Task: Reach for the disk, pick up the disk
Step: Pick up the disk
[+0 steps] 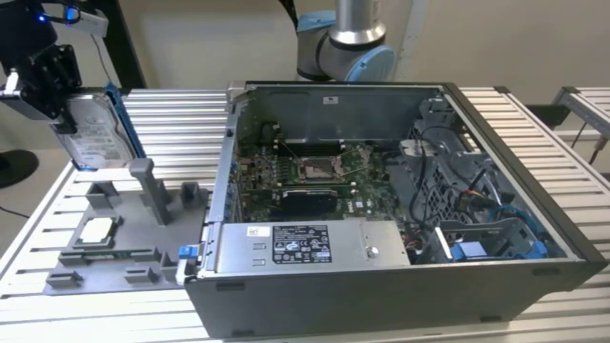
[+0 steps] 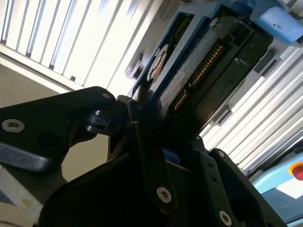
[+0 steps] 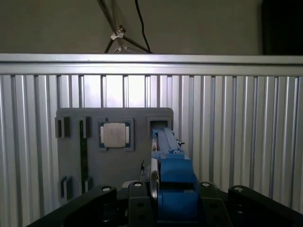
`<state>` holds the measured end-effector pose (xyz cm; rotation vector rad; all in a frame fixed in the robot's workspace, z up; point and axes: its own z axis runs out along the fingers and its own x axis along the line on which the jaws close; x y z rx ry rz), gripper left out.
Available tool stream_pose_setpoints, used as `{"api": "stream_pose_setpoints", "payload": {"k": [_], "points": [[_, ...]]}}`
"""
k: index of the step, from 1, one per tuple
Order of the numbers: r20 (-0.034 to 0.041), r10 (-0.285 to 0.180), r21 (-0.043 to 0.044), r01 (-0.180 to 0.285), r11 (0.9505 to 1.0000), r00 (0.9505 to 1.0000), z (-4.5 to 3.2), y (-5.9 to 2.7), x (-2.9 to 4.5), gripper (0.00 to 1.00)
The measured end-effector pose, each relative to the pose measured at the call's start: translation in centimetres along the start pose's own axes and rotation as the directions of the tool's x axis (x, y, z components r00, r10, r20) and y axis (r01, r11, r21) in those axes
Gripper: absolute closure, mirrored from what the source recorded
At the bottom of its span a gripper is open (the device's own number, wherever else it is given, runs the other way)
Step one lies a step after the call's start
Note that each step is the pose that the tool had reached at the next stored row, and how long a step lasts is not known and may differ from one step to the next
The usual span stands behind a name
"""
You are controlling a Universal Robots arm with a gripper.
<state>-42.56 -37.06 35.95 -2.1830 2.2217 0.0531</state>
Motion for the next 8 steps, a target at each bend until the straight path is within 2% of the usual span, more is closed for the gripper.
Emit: {"api": "stream_pose_setpoints", "payload": {"k": [8], "points": [[0.0,0.0,0.0001,0.0,1.0,1.0,-1.73,0.01,-0.08,1.0]]}}
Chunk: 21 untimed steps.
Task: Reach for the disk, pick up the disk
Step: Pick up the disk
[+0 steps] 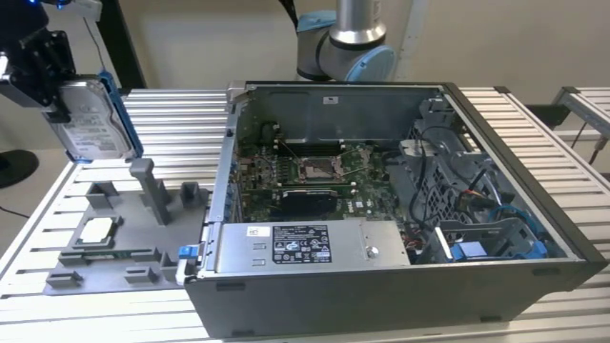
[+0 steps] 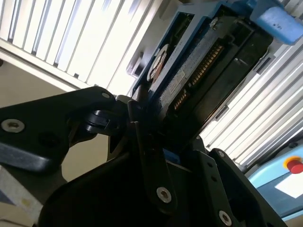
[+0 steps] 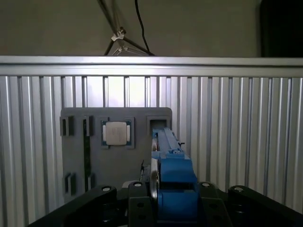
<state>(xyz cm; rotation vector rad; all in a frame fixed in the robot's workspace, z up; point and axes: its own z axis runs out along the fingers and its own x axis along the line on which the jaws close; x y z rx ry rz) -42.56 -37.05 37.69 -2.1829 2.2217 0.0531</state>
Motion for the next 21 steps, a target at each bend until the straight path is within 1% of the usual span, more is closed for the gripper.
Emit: {"api": "stream_pose_setpoints", "payload": {"k": [6,19,20,21], "points": [[0.0,0.0,0.0001,0.0,1.0,1.0,-1.32,0.01,-0.06,1.0],[0.0,-0.003,-0.0001,0.003,1.0,1.0,-4.59,0.03,-0.19,1.0],[-0.0001,-0.007,-0.0003,0.007,1.0,1.0,-5.07,0.03,-0.22,1.0],[0.0,-0.008,-0.0003,0.008,1.0,1.0,-5.29,0.03,-0.23,1.0]]}}
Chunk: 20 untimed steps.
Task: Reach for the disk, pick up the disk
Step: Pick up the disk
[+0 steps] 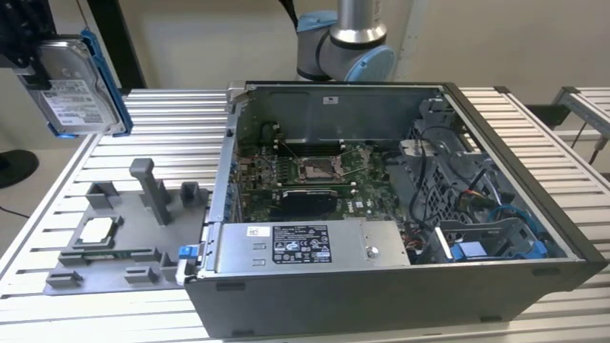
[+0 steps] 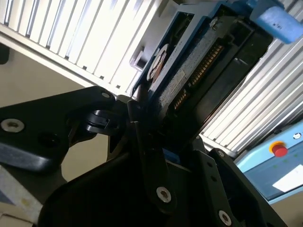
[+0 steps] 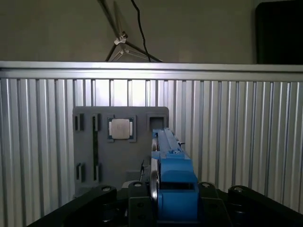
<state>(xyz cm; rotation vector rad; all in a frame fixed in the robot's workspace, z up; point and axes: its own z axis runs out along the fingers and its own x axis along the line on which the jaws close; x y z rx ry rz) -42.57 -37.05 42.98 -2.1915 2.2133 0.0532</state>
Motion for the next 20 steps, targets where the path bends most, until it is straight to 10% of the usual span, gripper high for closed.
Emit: {"api": "stream_pose_setpoints", "payload": {"k": [20], "points": [[0.0,-0.002,-0.0002,0.002,1.0,1.0,-4.16,0.02,-0.18,1.0]]}}
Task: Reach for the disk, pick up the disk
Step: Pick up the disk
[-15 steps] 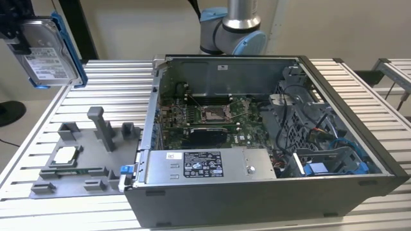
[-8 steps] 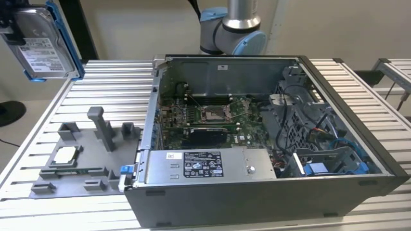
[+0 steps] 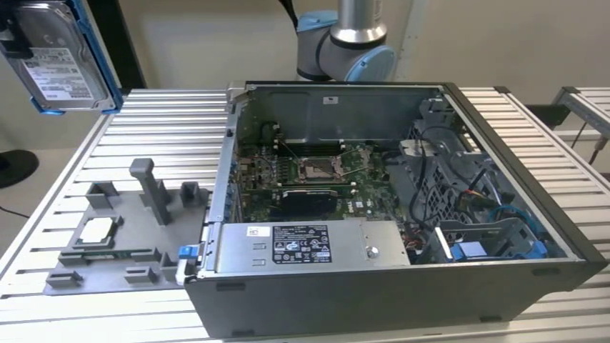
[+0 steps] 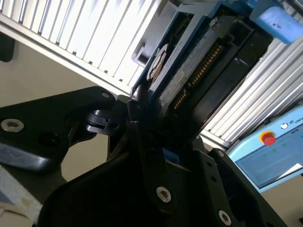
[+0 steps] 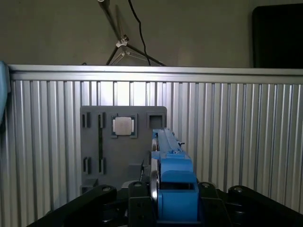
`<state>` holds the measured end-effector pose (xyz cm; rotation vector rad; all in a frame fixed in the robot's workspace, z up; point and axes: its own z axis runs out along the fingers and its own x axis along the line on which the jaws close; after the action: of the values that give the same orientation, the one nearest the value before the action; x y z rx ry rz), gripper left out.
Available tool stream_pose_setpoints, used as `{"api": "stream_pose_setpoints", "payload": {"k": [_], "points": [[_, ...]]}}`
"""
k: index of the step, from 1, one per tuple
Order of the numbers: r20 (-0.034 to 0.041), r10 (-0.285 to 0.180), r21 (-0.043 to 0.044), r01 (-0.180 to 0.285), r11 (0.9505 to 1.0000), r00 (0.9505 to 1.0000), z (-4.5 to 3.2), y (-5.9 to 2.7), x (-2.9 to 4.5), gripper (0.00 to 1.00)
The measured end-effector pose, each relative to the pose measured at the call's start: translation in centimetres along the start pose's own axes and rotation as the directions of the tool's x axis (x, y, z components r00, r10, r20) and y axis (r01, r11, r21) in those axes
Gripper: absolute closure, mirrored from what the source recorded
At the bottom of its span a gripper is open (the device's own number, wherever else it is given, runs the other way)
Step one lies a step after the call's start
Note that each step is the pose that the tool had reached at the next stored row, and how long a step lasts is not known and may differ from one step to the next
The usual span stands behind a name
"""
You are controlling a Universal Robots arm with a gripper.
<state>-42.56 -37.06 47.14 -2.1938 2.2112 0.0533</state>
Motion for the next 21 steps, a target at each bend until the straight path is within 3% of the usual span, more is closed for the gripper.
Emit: {"api": "stream_pose_setpoints", "payload": {"k": [7,21], "points": [[0.0001,0.0,0.0,0.0,1.0,1.0,-0.01,-0.34,-0.01,1.0],[0.0001,0.0,-0.0003,0.0,1.0,1.0,-0.02,-3.19,-0.03,1.0]]}}
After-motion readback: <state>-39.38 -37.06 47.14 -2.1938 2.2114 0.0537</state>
